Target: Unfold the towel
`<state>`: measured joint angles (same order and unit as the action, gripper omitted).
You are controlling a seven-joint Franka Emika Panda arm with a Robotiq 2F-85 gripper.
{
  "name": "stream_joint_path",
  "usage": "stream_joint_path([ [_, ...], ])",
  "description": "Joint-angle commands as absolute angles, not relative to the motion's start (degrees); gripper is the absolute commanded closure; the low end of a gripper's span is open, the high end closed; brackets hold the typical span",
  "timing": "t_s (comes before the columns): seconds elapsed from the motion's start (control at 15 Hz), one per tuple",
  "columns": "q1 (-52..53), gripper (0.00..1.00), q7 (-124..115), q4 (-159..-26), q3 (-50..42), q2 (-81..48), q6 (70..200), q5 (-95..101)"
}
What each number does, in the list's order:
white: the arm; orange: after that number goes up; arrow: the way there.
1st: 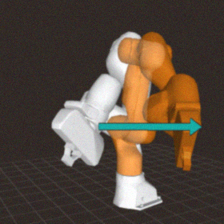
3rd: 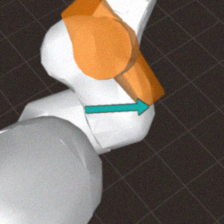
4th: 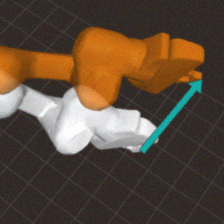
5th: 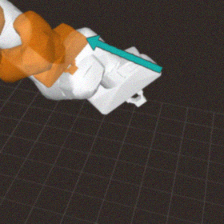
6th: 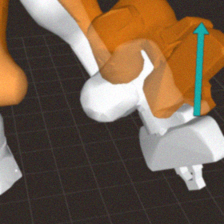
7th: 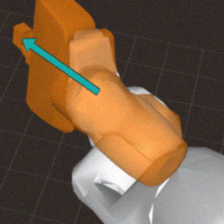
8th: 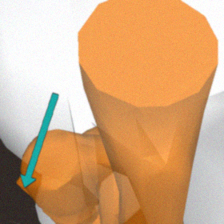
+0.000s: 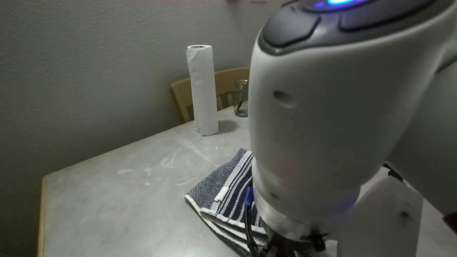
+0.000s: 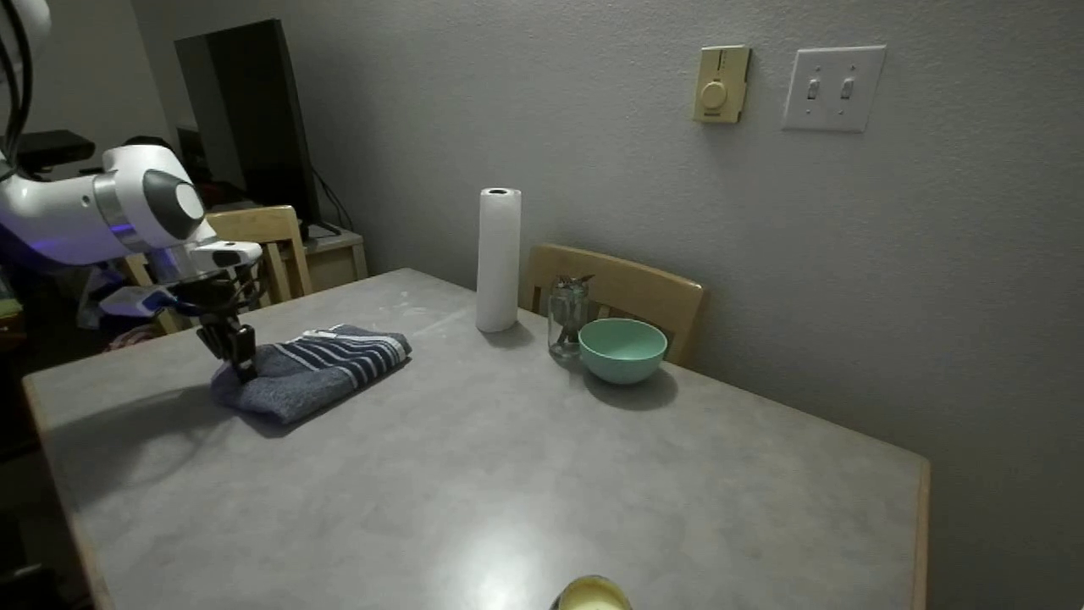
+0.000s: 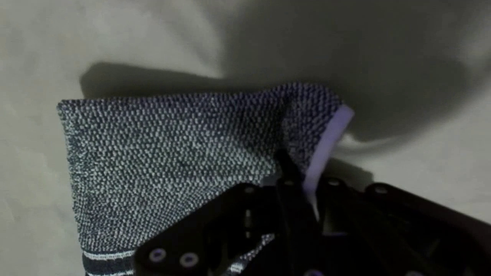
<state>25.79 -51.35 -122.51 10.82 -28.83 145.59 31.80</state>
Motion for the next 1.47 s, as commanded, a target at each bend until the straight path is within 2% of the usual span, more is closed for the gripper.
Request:
stream_joint_path([
  [0.0,22.21,0.98,-41.91,-124.69,11.28,-26.71,152.13,23.25],
  [0.4,14.76,0.98,-17.98,-128.77,15.82,-21.78,160.42,3.42],
  [0.47,13.42,0.83,-14.36,-128.96,17.09,-21.36,160.47,0.24],
  [0.6,11.41,0.94,-7.77,-129.33,19.11,-20.44,159.87,-4.67],
  [0.8,9.23,1.00,-0.58,-129.51,21.43,-19.64,159.29,-10.43],
  [1.07,6.75,0.99,6.12,-130.49,23.27,-18.38,160.10,-15.86],
  [1.4,3.59,0.99,8.18,-135.80,20.53,-12.23,162.29,-17.68],
])
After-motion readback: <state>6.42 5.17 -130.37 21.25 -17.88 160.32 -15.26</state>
